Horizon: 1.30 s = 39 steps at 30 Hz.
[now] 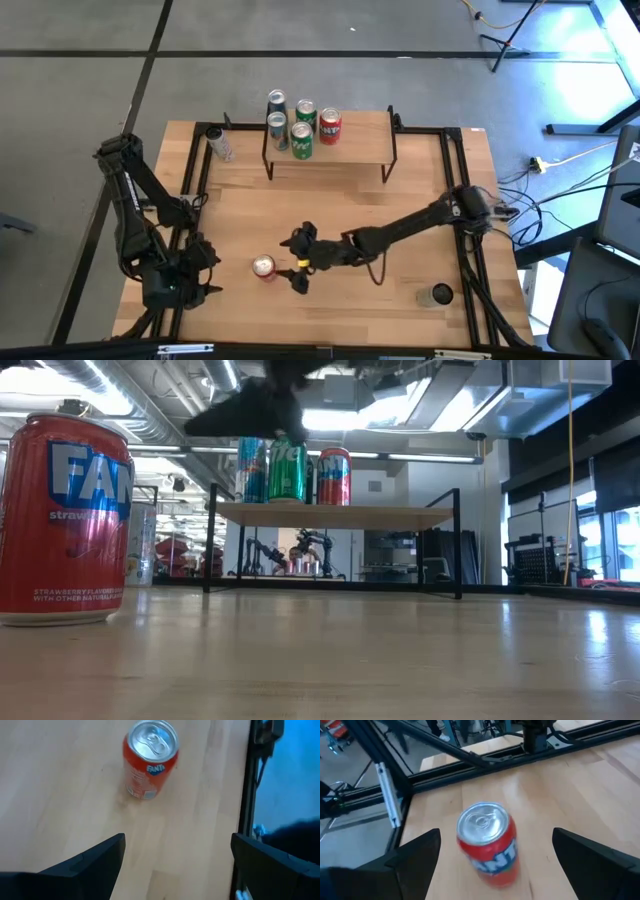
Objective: Place canned beverage on shelf
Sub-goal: Put the orange soda can on the shelf aligned with the other orange soda can
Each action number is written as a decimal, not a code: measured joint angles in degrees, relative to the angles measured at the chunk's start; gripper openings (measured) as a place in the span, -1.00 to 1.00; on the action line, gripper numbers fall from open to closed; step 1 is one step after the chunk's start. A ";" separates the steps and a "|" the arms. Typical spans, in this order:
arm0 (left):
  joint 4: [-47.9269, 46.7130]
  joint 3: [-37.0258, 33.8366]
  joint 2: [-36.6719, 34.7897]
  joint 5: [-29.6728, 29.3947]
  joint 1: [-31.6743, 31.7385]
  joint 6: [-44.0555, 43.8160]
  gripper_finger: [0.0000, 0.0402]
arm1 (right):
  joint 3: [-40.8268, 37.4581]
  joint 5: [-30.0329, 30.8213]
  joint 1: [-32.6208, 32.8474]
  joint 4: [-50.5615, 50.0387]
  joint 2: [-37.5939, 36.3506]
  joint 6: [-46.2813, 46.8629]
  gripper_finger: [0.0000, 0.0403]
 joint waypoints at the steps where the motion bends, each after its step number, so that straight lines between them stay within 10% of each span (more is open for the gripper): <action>1: 0.02 0.00 0.00 0.30 0.00 1.18 0.74 | 1.09 -0.60 -0.27 1.31 1.13 -0.17 0.83; 29: -0.04 0.00 0.02 1.08 -0.26 2.65 0.74 | 10.75 3.19 -0.76 6.74 17.12 -4.26 0.83; 39: -0.15 0.00 0.02 2.89 -0.26 3.72 0.74 | 10.77 3.71 -2.01 7.64 17.16 -0.89 0.34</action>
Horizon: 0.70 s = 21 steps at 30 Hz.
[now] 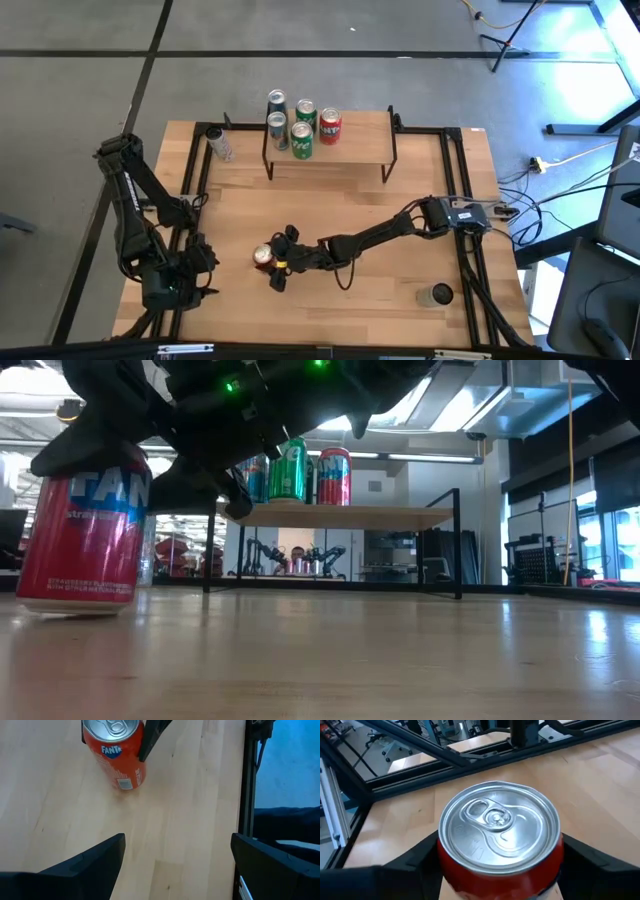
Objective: Place canned beverage on shelf
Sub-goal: Put the orange soda can on the shelf aligned with the other orange soda can
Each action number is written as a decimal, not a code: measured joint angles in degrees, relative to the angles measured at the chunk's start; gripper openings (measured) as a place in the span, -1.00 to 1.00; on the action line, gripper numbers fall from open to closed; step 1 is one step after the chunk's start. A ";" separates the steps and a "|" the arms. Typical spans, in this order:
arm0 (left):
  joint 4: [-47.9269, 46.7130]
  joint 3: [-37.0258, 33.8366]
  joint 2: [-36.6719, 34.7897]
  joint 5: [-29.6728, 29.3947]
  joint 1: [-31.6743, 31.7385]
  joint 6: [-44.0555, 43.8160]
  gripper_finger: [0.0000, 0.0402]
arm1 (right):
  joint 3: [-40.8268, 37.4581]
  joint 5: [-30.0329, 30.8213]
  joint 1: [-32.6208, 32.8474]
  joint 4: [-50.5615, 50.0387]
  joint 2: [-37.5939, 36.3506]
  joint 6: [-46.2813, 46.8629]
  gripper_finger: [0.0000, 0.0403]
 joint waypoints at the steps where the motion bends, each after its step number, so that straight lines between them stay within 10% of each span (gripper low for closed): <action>1: -0.01 0.00 0.00 0.02 0.00 0.01 0.74 | 0.00 0.21 0.02 0.00 0.01 0.02 0.34; 21: 1.81 0.00 -0.22 -5.01 0.02 -0.34 0.74 | -0.17 10.52 -3.81 -27.95 -22.81 0.14 0.34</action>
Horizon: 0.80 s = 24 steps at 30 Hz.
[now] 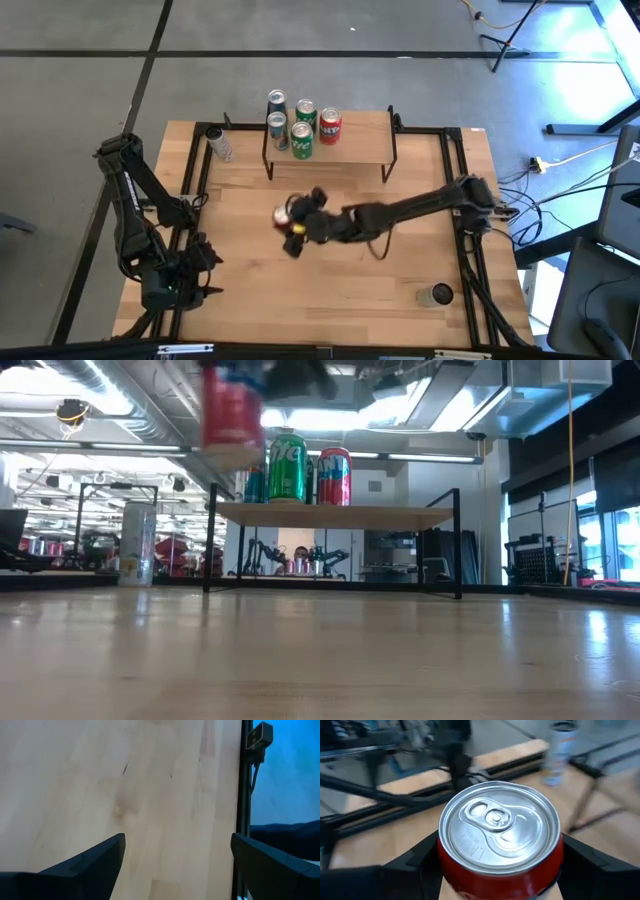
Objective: Place canned beverage on shelf
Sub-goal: Put the orange soda can on the shelf aligned with the other orange soda can
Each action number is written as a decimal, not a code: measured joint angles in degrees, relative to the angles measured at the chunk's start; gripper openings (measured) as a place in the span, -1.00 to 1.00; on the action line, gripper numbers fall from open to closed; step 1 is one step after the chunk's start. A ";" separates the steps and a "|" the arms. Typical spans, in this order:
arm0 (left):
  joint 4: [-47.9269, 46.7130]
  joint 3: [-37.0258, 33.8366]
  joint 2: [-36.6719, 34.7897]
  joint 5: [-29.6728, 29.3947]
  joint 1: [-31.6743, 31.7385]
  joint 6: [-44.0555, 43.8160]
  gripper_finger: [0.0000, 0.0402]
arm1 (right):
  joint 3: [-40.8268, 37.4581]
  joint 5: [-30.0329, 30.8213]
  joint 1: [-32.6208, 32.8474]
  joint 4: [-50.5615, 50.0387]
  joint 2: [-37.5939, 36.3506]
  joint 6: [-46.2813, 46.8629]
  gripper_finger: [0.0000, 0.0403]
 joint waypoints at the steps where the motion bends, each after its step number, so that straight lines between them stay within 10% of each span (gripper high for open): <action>1: -0.10 0.02 0.00 -0.31 0.01 -0.01 0.74 | 0.00 0.35 -0.82 -1.52 -1.41 0.02 0.34; 24: -0.66 0.02 -0.57 -4.27 0.15 0.02 0.74 | -2.02 1.42 -19.90 -18.24 -12.26 1.52 0.34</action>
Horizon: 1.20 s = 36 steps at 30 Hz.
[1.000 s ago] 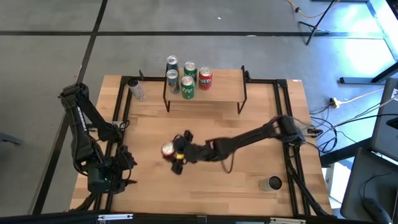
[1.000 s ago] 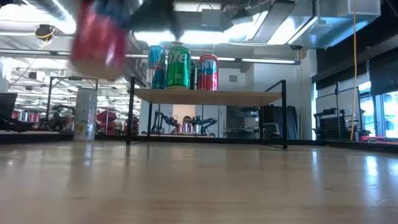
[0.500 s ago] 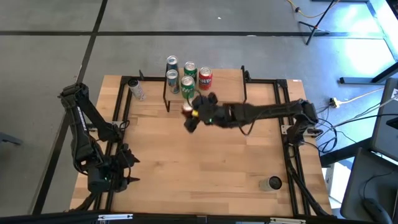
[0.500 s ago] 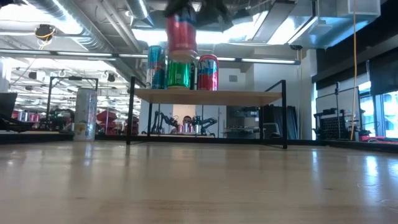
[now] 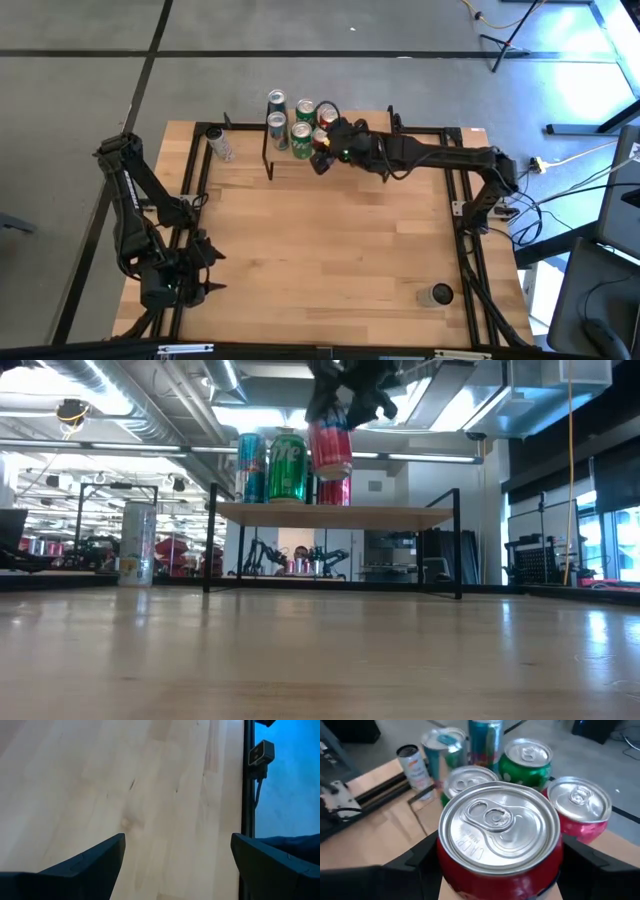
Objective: Place canned beverage on shelf
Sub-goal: Put the orange soda can on the shelf aligned with the other orange soda can, then put the bottom white soda can on the shelf
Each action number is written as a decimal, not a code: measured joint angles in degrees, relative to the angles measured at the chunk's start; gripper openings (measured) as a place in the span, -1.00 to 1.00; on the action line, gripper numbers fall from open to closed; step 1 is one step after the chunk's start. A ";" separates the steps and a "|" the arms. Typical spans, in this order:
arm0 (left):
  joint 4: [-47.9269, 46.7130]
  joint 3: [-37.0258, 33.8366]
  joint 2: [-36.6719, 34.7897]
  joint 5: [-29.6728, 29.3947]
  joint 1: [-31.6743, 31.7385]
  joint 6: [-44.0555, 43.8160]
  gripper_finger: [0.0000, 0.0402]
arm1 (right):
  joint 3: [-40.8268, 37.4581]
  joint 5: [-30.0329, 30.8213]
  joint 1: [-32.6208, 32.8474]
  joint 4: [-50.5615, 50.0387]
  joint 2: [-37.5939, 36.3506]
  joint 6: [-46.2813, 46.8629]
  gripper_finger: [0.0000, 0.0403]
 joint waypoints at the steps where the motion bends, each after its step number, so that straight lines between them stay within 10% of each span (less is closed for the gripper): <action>1: 0.00 0.00 0.00 -0.36 0.00 -0.01 0.74 | -0.82 0.11 -0.29 0.32 0.05 0.37 0.34; 22: -0.80 0.00 0.00 -1.80 0.63 0.43 0.74 | -12.79 10.47 -0.66 16.25 0.22 5.77 0.34; 30: -0.77 0.00 0.00 -1.72 1.34 0.43 0.74 | -12.73 11.63 -0.66 16.16 0.26 5.45 0.89; 36: -0.75 0.00 0.00 -1.59 1.70 0.41 0.74 | -12.68 12.54 -0.92 15.99 0.28 4.32 0.86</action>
